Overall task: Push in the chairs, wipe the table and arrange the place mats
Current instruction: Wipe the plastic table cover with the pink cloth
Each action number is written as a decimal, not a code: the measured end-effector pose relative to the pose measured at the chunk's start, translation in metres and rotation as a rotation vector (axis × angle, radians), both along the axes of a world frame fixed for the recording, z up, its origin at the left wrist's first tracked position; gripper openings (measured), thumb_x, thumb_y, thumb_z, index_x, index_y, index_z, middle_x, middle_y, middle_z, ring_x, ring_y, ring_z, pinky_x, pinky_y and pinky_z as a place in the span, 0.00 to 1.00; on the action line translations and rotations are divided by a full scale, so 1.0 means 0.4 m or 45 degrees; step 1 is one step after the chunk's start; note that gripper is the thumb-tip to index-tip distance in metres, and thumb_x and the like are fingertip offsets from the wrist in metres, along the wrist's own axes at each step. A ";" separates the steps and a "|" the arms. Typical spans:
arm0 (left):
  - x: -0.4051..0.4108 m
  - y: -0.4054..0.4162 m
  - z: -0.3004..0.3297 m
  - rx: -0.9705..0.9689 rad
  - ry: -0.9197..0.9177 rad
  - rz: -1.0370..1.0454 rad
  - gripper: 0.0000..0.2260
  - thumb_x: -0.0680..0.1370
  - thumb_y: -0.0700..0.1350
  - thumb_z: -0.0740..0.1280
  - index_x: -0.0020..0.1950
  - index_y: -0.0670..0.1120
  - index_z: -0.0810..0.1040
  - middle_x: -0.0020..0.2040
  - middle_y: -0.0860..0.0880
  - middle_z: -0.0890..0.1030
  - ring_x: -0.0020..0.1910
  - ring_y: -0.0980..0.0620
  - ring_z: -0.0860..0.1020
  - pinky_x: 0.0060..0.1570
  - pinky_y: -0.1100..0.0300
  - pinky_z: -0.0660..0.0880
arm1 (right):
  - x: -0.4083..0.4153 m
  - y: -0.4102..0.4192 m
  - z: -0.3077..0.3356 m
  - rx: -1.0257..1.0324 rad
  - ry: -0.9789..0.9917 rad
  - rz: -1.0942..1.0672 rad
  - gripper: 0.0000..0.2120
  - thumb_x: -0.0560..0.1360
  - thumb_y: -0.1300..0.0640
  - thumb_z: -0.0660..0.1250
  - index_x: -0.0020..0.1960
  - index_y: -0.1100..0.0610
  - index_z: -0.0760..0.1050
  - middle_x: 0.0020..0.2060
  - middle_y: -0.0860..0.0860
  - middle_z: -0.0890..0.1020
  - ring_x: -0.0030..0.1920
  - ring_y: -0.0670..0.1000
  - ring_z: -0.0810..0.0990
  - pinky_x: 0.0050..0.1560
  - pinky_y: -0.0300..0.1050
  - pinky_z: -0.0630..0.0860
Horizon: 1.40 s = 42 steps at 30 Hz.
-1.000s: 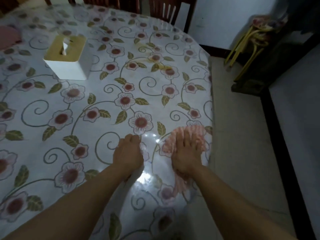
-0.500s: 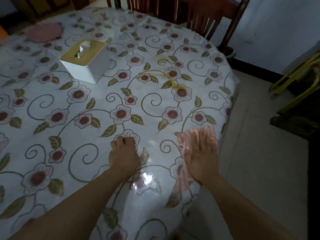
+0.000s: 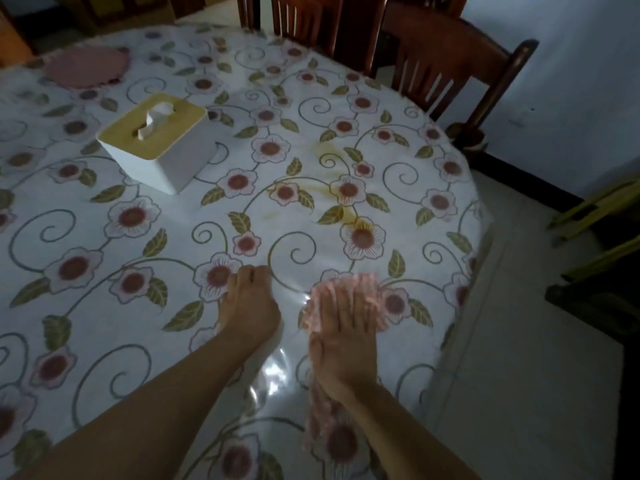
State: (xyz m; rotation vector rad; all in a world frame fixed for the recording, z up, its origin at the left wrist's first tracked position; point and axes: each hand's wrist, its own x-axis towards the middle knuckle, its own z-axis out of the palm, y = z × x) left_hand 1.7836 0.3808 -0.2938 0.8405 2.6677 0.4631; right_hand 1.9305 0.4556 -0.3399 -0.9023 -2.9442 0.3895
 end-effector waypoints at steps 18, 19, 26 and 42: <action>-0.079 0.172 -0.006 -0.014 0.042 0.401 0.17 0.72 0.37 0.64 0.61 0.46 0.69 0.61 0.42 0.68 0.59 0.41 0.67 0.52 0.47 0.69 | -0.173 0.480 -0.007 0.101 -0.021 -0.091 0.30 0.78 0.49 0.41 0.75 0.63 0.54 0.74 0.62 0.59 0.75 0.60 0.53 0.75 0.57 0.53; -0.081 0.178 -0.007 -0.017 0.046 0.428 0.17 0.72 0.37 0.63 0.60 0.46 0.69 0.60 0.42 0.68 0.59 0.41 0.67 0.52 0.46 0.69 | -0.211 0.494 -0.007 0.102 -0.013 -0.055 0.30 0.78 0.48 0.41 0.75 0.62 0.53 0.74 0.61 0.58 0.76 0.59 0.53 0.75 0.56 0.52; -0.087 0.226 -0.027 -0.022 0.091 0.633 0.19 0.71 0.35 0.65 0.61 0.44 0.68 0.57 0.40 0.70 0.56 0.39 0.69 0.51 0.43 0.71 | -0.452 0.575 -0.016 0.082 0.039 0.220 0.29 0.79 0.47 0.42 0.76 0.59 0.52 0.76 0.59 0.53 0.76 0.60 0.46 0.75 0.58 0.46; -0.213 0.177 -0.042 0.116 0.114 0.830 0.22 0.70 0.37 0.65 0.63 0.43 0.67 0.60 0.41 0.69 0.59 0.41 0.66 0.58 0.45 0.68 | -0.641 0.551 -0.021 0.106 -0.012 0.384 0.27 0.79 0.45 0.44 0.76 0.51 0.52 0.76 0.58 0.54 0.76 0.62 0.49 0.74 0.61 0.45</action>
